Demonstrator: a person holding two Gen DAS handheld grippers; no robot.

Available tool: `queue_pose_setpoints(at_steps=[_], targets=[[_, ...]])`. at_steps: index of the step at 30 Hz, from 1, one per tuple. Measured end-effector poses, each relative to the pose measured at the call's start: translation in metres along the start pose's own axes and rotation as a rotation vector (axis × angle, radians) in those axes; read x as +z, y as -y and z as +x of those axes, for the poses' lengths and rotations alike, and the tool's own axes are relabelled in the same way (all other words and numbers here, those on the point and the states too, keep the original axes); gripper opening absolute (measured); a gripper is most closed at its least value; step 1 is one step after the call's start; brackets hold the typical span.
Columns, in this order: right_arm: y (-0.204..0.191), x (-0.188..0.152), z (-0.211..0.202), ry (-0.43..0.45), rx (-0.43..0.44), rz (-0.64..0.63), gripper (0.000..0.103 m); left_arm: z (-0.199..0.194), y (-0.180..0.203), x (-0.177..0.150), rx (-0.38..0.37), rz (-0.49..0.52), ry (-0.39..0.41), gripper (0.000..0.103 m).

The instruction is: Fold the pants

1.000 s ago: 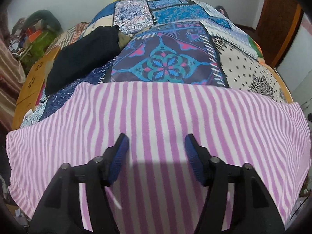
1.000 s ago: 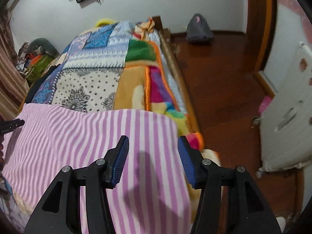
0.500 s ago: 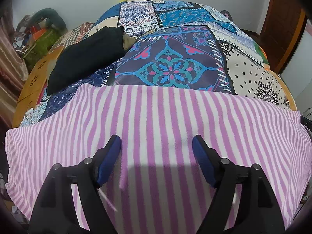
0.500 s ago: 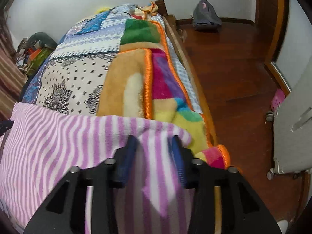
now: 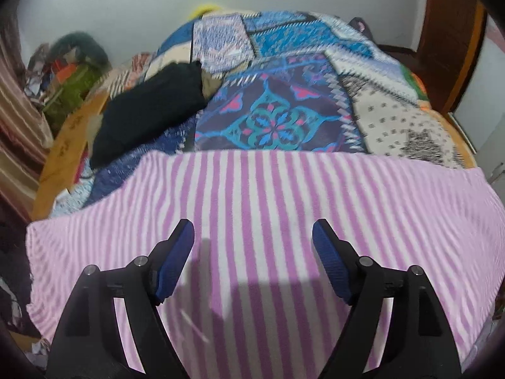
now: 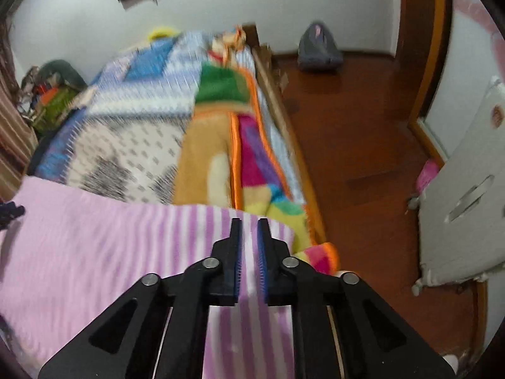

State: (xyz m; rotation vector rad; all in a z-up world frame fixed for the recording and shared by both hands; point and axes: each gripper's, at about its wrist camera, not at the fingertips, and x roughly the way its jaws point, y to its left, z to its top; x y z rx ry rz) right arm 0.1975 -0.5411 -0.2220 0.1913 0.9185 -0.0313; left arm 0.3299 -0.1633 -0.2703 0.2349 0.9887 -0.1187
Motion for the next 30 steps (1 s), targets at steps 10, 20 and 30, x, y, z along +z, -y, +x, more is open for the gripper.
queue_pose_setpoints(at_steps=[10, 20, 30], targets=[[0.006, 0.001, -0.187, 0.246, -0.137, -0.015, 0.033, -0.086, 0.043, -0.002, -0.139, 0.080, 0.131, 0.077], [-0.012, -0.054, -0.214, 0.193, -0.227, -0.092, 0.049, -0.108, 0.108, -0.037, -0.267, 0.202, 0.137, 0.083], [-0.026, -0.127, -0.103, 0.052, -0.101, 0.004, 0.049, -0.056, 0.120, -0.077, -0.240, 0.217, -0.021, 0.083]])
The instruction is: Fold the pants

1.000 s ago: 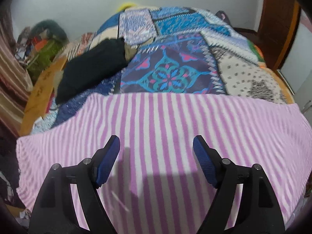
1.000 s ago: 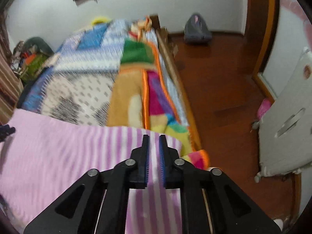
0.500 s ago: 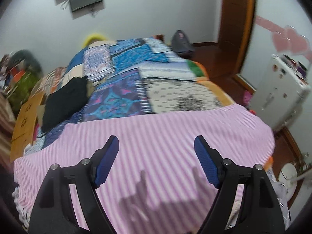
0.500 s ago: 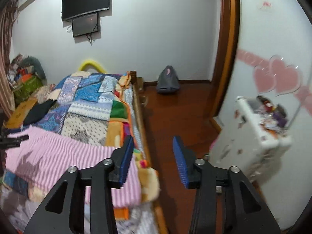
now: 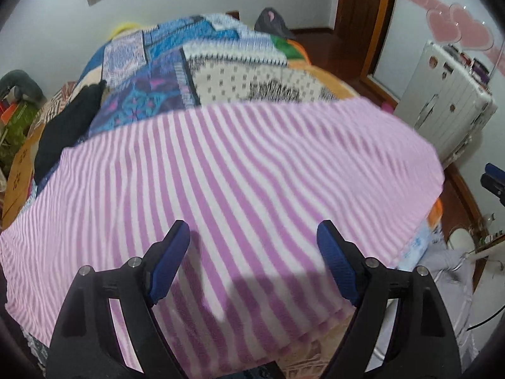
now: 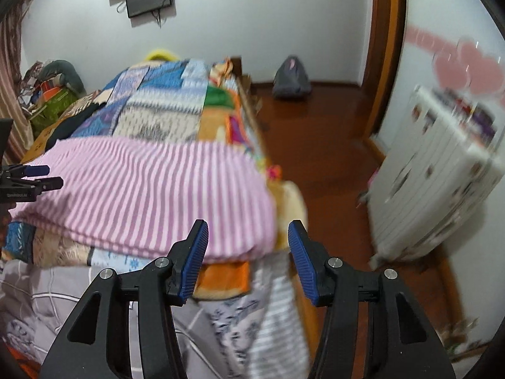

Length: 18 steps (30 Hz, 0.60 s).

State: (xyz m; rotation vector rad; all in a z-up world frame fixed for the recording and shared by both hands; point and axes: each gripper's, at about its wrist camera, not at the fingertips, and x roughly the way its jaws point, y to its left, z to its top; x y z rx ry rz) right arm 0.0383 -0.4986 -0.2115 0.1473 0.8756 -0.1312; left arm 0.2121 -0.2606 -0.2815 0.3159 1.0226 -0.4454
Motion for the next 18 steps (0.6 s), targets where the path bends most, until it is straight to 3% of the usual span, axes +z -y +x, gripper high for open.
queue_pose_setpoints(at_steps=[8, 18], targets=[[0.007, -0.014, 0.033, -0.035, 0.063, 0.127, 0.049, 0.008, 0.003, -0.011, 0.029, 0.010, 0.022, 0.089], [0.016, -0.038, 0.065, -0.123, 0.170, 0.280, 0.049, -0.003, -0.003, -0.028, 0.012, 0.044, 0.028, 0.090]])
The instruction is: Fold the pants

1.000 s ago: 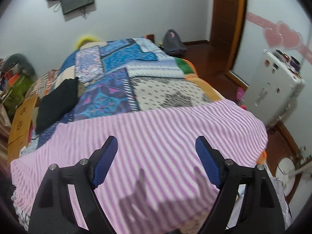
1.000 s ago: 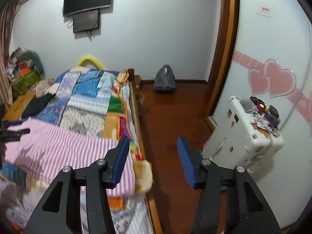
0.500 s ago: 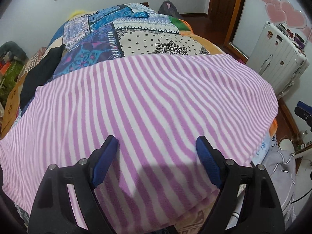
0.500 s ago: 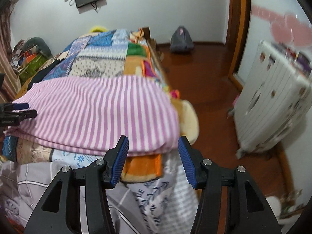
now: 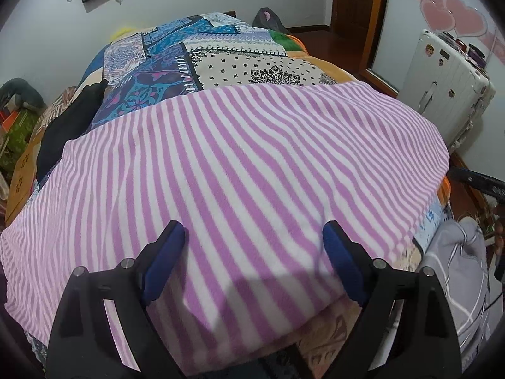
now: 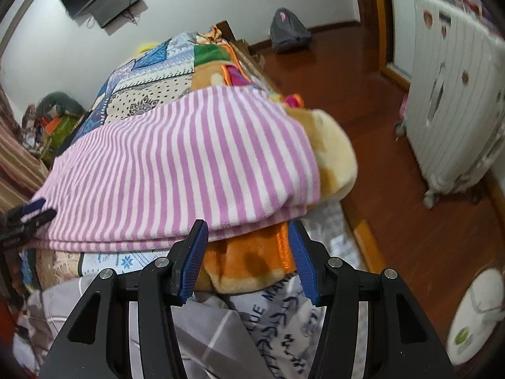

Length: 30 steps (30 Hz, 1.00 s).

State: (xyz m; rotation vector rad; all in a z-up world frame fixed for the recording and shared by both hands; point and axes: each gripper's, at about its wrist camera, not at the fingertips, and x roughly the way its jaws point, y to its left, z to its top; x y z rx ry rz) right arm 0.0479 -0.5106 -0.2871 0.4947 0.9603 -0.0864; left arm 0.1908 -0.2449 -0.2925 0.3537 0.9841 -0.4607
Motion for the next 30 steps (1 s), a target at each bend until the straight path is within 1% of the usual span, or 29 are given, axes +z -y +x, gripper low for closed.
queue_pose_setpoints(at_steps=[9, 11, 14, 15, 16, 18, 19, 20, 21, 23, 26, 30], targets=[[0.007, -0.003, 0.031, -0.033, 0.086, 0.133, 0.049, -0.003, 0.004, -0.007, 0.026, -0.004, 0.009, 0.090], [0.011, -0.002, 0.033, -0.022, 0.105, 0.167, 0.052, -0.003, 0.004, -0.007, 0.029, -0.001, 0.010, 0.090], [0.015, 0.000, 0.032, 0.025, 0.123, 0.202, 0.051, -0.002, 0.005, -0.007, 0.032, -0.001, 0.009, 0.090], [0.016, 0.001, 0.030, 0.049, 0.125, 0.212, 0.045, -0.002, 0.005, -0.007, 0.033, -0.002, 0.009, 0.090], [0.016, 0.003, 0.031, 0.057, 0.127, 0.217, 0.042, -0.002, 0.005, -0.007, 0.034, -0.002, 0.010, 0.090], [0.015, 0.006, 0.032, 0.070, 0.131, 0.225, 0.031, -0.002, 0.005, -0.007, 0.038, -0.002, 0.011, 0.090], [0.014, 0.008, 0.031, 0.079, 0.130, 0.224, 0.028, -0.002, 0.005, -0.007, 0.039, -0.002, 0.011, 0.090], [0.014, 0.008, 0.030, 0.091, 0.127, 0.220, 0.021, -0.002, 0.005, -0.006, 0.040, -0.002, 0.010, 0.090], [0.013, 0.010, 0.028, 0.102, 0.124, 0.214, 0.011, -0.002, 0.005, -0.006, 0.041, -0.001, 0.009, 0.090], [0.009, 0.012, 0.022, 0.128, 0.120, 0.196, 0.009, -0.003, 0.006, -0.004, 0.041, 0.001, 0.004, 0.090], [-0.001, 0.018, 0.012, 0.159, 0.093, 0.140, 0.008, -0.005, 0.004, 0.000, 0.033, 0.008, -0.004, 0.090], [-0.020, 0.037, -0.014, 0.220, 0.081, 0.072, 0.008, -0.014, -0.002, 0.002, 0.050, 0.016, 0.022, 0.090]])
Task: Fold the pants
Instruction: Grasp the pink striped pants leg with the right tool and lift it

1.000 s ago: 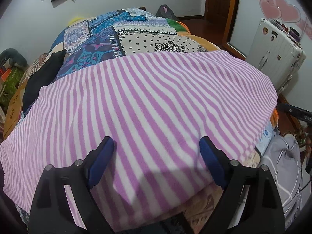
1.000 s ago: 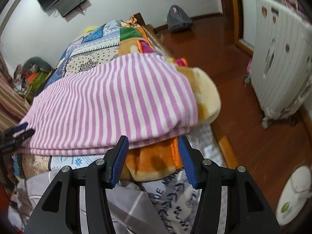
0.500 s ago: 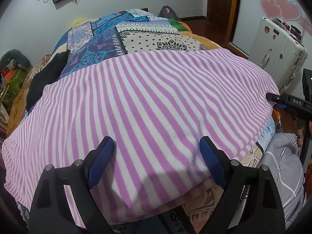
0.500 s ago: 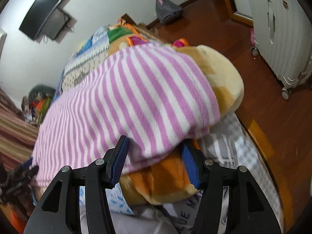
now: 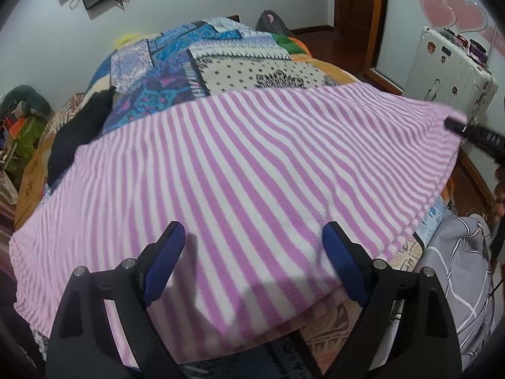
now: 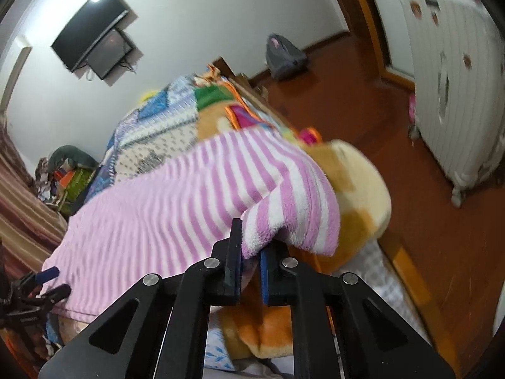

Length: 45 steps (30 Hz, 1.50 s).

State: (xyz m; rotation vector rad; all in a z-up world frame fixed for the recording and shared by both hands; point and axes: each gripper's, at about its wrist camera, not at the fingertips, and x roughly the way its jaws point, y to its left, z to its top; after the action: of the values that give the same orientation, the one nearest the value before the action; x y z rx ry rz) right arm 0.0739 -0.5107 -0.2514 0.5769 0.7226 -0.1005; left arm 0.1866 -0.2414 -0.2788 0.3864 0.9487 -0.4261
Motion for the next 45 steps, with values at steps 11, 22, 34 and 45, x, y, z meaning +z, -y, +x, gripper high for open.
queue_pose_setpoints(at_steps=[11, 22, 34, 45], targets=[[-0.126, 0.064, -0.040, 0.133, 0.115, -0.250, 0.008, -0.043, -0.081, -0.002, 0.009, -0.149, 0.121, 0.090], [-0.323, 0.040, -0.008, 0.064, 0.325, -0.562, 0.008, -0.092, -0.218, -0.066, 0.127, -0.373, 0.208, 0.090], [-0.424, -0.149, 0.132, -0.433, 0.424, -0.798, 0.012, -0.091, -0.300, -0.152, 0.214, -0.568, 0.126, 0.090], [-0.418, -0.138, 0.093, -0.422, 0.447, -0.906, 0.044, -0.084, -0.281, -0.104, 0.146, -0.504, 0.179, 0.090]])
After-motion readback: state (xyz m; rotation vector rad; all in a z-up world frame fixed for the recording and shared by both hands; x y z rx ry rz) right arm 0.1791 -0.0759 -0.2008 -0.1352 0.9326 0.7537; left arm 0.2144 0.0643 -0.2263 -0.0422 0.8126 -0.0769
